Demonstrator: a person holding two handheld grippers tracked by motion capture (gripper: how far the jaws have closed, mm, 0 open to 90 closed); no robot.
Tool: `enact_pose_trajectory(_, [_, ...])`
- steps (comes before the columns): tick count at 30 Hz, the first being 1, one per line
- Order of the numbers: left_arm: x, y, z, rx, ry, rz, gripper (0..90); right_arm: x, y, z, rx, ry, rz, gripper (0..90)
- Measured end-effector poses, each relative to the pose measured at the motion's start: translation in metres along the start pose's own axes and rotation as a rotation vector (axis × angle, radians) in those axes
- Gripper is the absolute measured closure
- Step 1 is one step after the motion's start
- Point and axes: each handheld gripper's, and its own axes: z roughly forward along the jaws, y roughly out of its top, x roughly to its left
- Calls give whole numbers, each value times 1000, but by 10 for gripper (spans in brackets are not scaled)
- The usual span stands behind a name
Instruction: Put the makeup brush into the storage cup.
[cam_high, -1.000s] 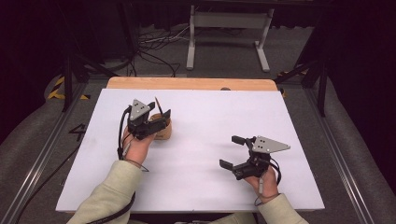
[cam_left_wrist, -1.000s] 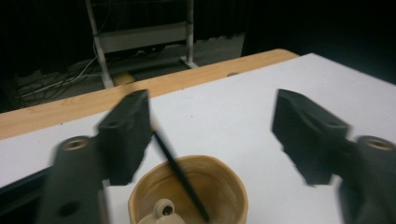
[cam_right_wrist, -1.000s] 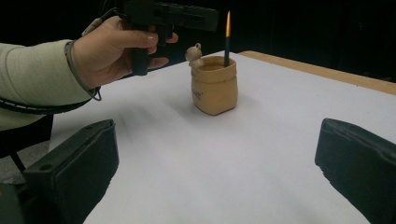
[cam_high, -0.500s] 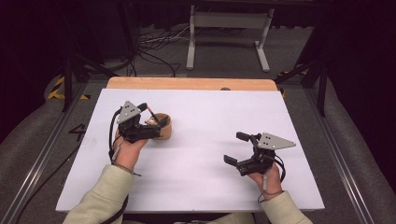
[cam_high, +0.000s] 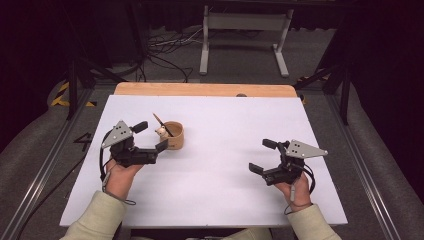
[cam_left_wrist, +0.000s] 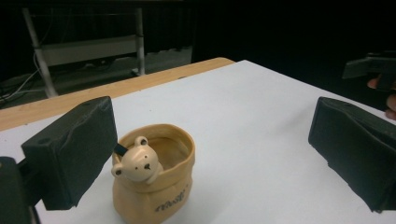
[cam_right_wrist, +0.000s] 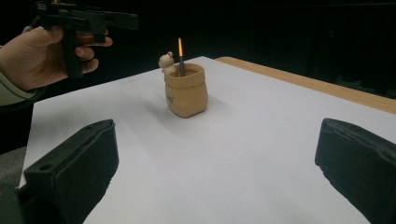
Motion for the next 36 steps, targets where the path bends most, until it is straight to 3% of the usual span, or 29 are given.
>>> enact_pose_trajectory(7, [1, -11, -11, -6, -66, 1, 12, -4, -3, -6, 11, -22, -18, 0])
enact_pose_trajectory(13, [0, -18, -19, 4, -90, 10, 11, -6, -8, -10, 12, -26, -20, 0])
enact_pose_trajectory(26, [-4, -40, -31, 21, -121, -9, 13, -4, -17, -19, -11, -34, -54, 0])
enact_pose_trajectory(32, [-6, -47, -33, 27, -135, 0, 14, 1, -23, -24, -16, -40, -63, 0])
enact_pose_trajectory(36, [-6, -55, -35, 25, -134, -23, 13, 2, -26, -26, -18, -40, -63, 0])
